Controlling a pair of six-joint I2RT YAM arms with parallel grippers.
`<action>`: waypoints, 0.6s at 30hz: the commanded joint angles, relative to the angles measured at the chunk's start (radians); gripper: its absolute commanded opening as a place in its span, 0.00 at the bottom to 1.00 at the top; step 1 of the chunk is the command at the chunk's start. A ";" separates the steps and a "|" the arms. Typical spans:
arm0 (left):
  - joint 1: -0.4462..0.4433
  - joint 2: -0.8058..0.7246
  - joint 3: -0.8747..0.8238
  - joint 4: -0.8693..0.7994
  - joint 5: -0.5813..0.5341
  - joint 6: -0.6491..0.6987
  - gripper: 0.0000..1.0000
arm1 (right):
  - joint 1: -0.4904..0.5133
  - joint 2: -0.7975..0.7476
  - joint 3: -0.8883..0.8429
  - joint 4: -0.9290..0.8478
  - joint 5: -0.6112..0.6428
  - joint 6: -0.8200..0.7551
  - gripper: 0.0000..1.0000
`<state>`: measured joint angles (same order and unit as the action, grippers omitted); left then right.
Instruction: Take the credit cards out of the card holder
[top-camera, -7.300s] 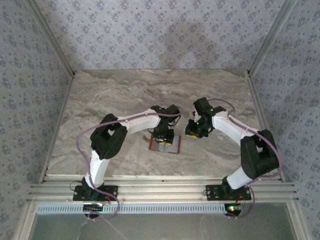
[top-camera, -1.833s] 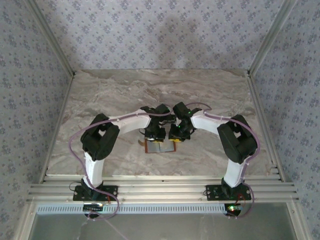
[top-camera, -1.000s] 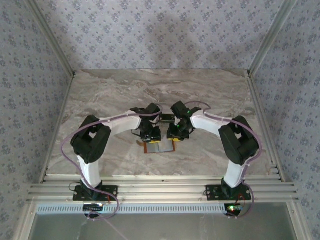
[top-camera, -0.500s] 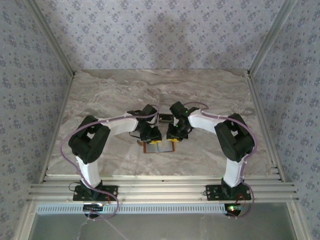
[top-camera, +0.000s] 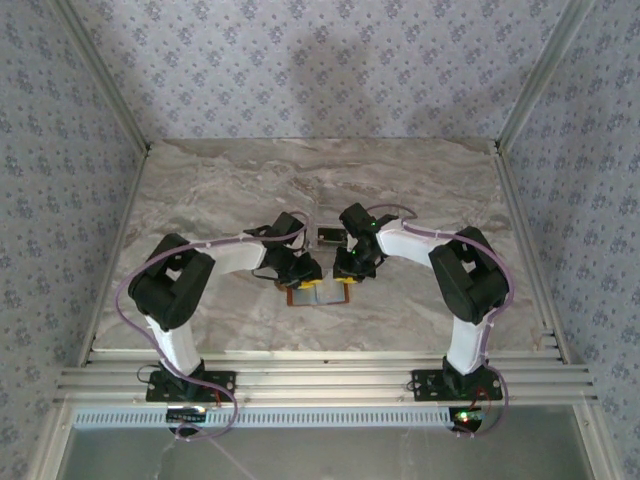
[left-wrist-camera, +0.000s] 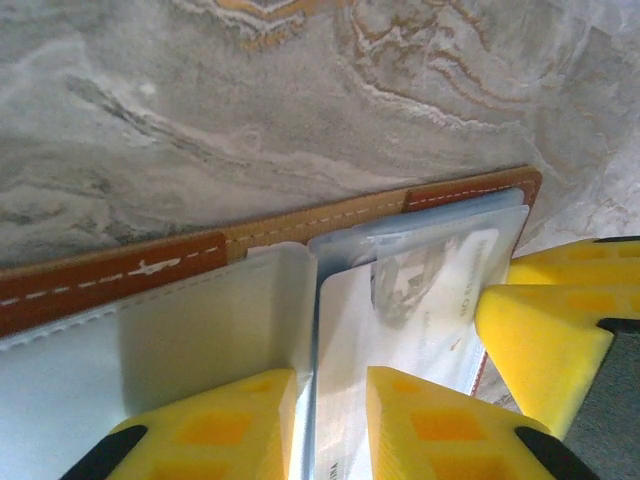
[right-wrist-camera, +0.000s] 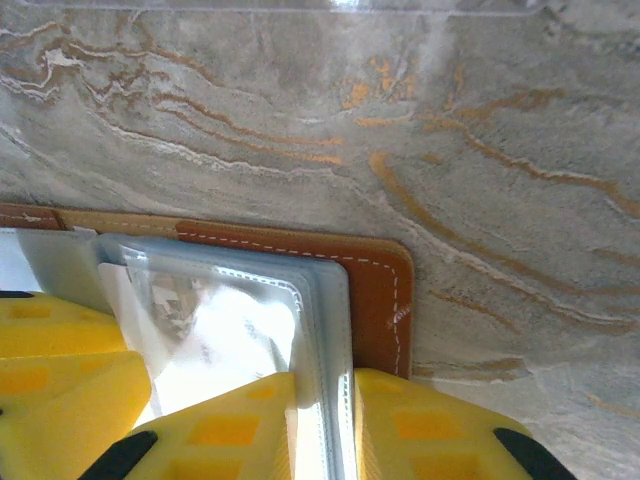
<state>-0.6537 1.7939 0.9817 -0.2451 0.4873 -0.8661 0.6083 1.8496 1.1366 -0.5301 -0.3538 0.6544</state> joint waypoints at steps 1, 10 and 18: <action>0.009 -0.024 -0.010 0.072 0.035 -0.012 0.25 | 0.004 0.030 -0.028 -0.018 0.015 -0.008 0.22; 0.011 -0.030 -0.006 0.076 0.049 -0.013 0.26 | 0.005 0.023 -0.028 -0.024 0.016 -0.012 0.22; 0.011 0.039 -0.004 0.069 0.044 -0.010 0.25 | 0.005 0.025 -0.029 -0.021 0.016 -0.012 0.22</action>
<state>-0.6430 1.8011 0.9691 -0.1959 0.5179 -0.8810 0.6083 1.8496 1.1355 -0.5262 -0.3561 0.6544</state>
